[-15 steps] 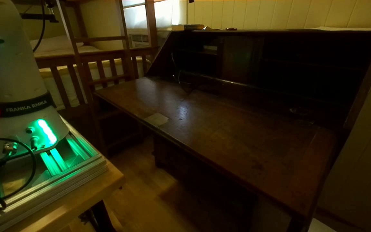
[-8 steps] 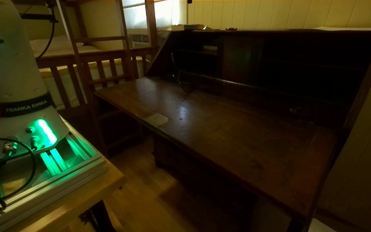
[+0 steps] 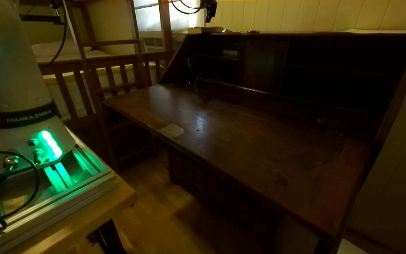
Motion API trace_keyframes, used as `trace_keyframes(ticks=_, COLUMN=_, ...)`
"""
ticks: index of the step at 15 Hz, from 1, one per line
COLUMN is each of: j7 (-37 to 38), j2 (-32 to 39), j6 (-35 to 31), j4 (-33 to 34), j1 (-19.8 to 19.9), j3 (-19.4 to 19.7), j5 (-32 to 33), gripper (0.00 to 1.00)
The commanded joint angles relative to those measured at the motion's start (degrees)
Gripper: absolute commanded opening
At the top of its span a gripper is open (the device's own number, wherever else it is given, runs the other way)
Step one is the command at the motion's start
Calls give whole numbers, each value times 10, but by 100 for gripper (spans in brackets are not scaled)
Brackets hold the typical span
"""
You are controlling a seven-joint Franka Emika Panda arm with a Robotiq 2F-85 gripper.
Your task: Move the blue book to the right.
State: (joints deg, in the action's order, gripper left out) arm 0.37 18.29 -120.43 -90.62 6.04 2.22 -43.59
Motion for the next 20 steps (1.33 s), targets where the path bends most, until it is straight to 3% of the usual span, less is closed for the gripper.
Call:
trace_keyframes(ticks=1, j7=-29, j2=45, j6=-8, j4=33, j1=6, j3=-19, j5=-42, gripper=100)
trace_keyframes(ticks=8, j7=-18, j2=83, j6=-33, j4=70, j1=-28, j3=-45, j5=-15, gripper=100)
trace_keyframes(ticks=20, j7=-6, j2=163, j6=-35, j4=168, j1=-29, j3=-50, j5=9, gripper=100)
